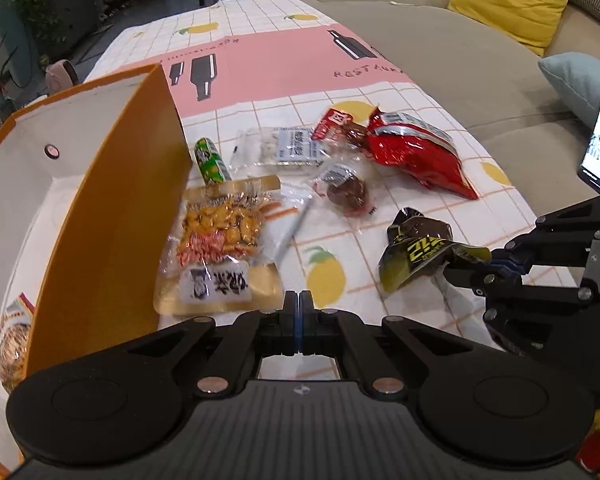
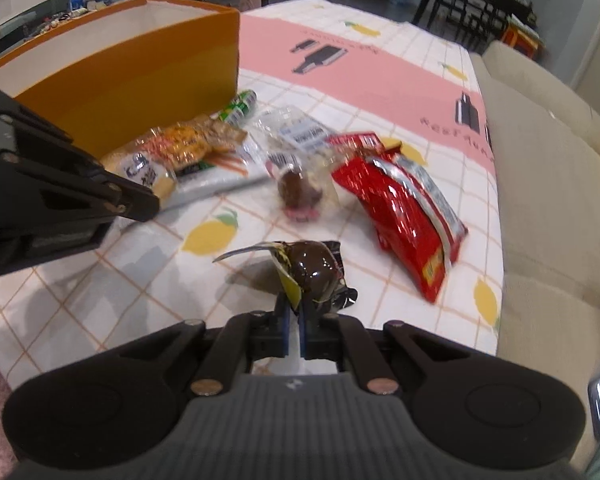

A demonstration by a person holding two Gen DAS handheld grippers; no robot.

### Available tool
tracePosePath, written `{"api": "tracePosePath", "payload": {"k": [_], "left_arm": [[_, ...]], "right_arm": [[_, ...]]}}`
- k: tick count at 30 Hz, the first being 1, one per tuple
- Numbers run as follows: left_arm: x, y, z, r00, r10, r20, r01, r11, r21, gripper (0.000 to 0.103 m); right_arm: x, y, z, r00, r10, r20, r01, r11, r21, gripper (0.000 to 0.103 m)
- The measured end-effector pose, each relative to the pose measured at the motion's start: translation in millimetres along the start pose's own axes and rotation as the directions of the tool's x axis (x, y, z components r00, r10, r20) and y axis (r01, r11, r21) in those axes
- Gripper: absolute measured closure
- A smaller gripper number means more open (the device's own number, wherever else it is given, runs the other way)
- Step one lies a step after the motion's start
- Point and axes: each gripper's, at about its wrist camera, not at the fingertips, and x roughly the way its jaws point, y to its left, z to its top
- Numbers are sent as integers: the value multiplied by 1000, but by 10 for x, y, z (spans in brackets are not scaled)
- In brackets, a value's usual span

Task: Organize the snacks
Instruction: 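Grasp the dark chocolate-shaped packet with the right tool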

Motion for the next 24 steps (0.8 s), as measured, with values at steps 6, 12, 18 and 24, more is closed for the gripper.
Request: {"api": "tracePosePath", "payload": {"k": [6, 12, 18, 24], "left_arm": [[-37, 100, -43, 999, 42, 11, -41, 998, -39, 91], [-87, 202, -13, 995, 88, 50, -83, 993, -78, 51], [-80, 224, 2, 992, 110, 65, -104, 991, -90, 36], [-9, 254, 50, 986, 147, 71, -139, 984, -112, 30]], "right_arm": [[2, -109, -94, 995, 7, -95, -1, 998, 58, 98], [-226, -249, -127, 996, 76, -45, -67, 981, 181, 56], [-420, -340, -54, 991, 111, 75, -129, 943, 306, 55], [-344, -450, 82, 985, 115, 128, -159, 894, 420, 46]]}}
